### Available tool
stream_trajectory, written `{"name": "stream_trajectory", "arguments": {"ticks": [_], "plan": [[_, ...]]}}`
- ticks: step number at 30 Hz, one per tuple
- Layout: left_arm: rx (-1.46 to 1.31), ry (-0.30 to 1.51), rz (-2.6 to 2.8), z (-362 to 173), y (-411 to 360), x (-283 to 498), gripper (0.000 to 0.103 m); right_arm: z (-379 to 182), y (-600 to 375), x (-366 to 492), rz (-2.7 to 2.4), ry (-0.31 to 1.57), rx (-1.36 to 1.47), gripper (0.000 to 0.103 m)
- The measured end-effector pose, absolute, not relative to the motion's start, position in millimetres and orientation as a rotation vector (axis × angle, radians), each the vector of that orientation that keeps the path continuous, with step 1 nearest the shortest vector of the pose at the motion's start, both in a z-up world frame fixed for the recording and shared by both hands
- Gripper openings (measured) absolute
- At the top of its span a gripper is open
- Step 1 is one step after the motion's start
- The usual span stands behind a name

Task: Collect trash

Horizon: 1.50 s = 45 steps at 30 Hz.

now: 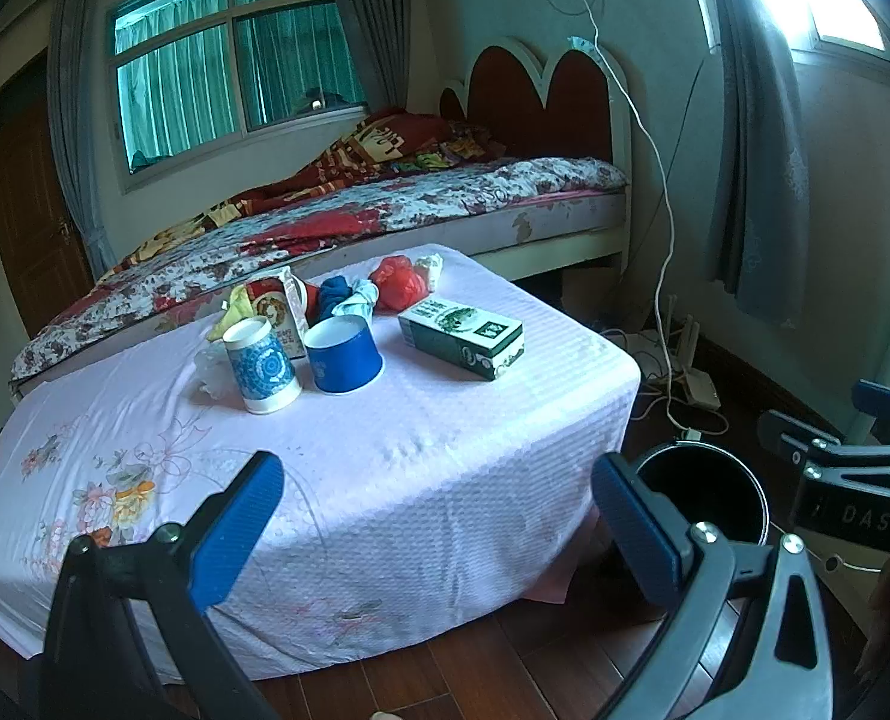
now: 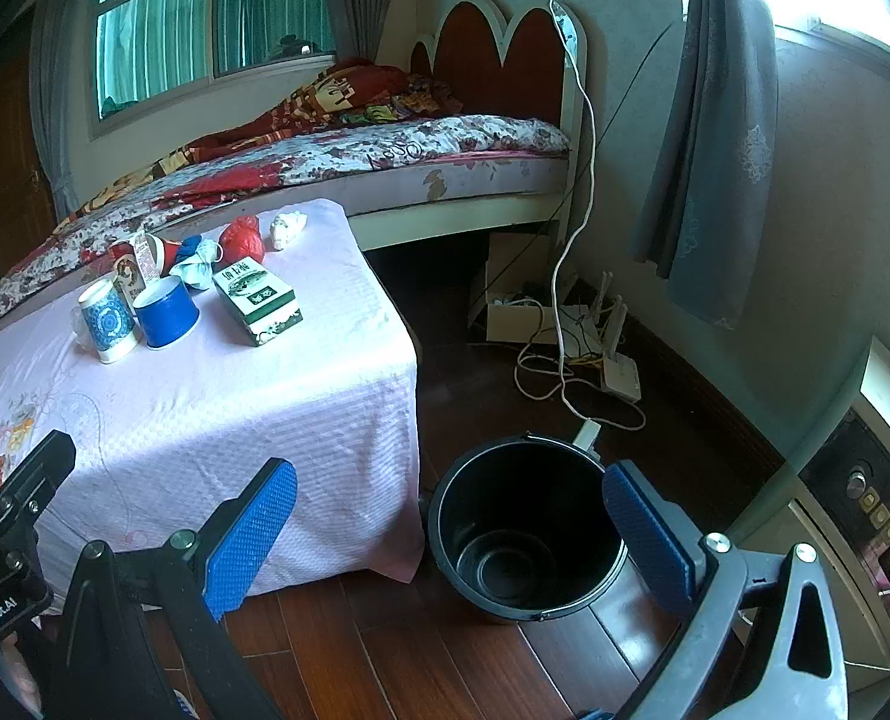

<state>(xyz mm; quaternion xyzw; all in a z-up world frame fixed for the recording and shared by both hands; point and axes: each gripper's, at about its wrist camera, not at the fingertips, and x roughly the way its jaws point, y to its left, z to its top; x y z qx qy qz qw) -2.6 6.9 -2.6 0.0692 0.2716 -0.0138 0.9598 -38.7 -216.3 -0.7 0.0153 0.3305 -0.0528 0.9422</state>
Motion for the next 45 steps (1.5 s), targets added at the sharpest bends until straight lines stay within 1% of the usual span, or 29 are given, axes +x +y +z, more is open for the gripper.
{"name": "stream_trajectory", "arguments": {"ticks": [13,20,24,28,32,34,35,36,37,43,45], "plan": [[0.134,0.552,-0.024,-3.0,11.2,-4.0,0.103,-4.3,-214.5,-37.1,-0.101,0.677,0.026,0.103],[0.122,0.535,0.023,-1.0,36.6,5.9,0.103,-5.5,-204.7,-18.6,-0.036,0.669,0.036,0.103],[0.128,0.543,0.044,-2.0,65.1,16.2,0.103,-9.1,-187.6,2.5,0.016,0.643,0.011,0.103],[0.063,0.598,0.063,-7.1,105.6,40.6,0.102,-15.6,-164.9,33.5,0.087,0.753,0.044,0.103],[-0.019,0.625,0.105,-16.4,142.6,74.9,0.102,-19.4,-128.8,77.0,0.131,0.783,-0.040,0.103],[-0.049,0.609,0.128,-19.4,156.3,88.3,0.099,-23.3,-118.3,100.8,0.145,0.788,-0.069,0.103],[-0.062,0.606,0.123,-21.4,161.2,94.9,0.093,-25.8,-114.5,113.8,0.159,0.787,-0.078,0.103],[-0.069,0.615,0.132,-24.0,166.4,104.5,0.084,-30.0,-109.8,128.2,0.175,0.793,-0.088,0.103],[-0.075,0.624,0.137,-27.3,170.5,115.3,0.082,-33.7,-106.3,139.3,0.187,0.798,-0.098,0.103],[-0.087,0.638,0.140,-45.7,181.1,161.7,0.081,-57.4,-92.2,196.1,0.209,0.824,-0.135,0.098],[-0.085,0.643,0.141,-50.9,180.8,171.9,0.081,-63.5,-89.5,211.8,0.224,0.834,-0.131,0.094]]}}
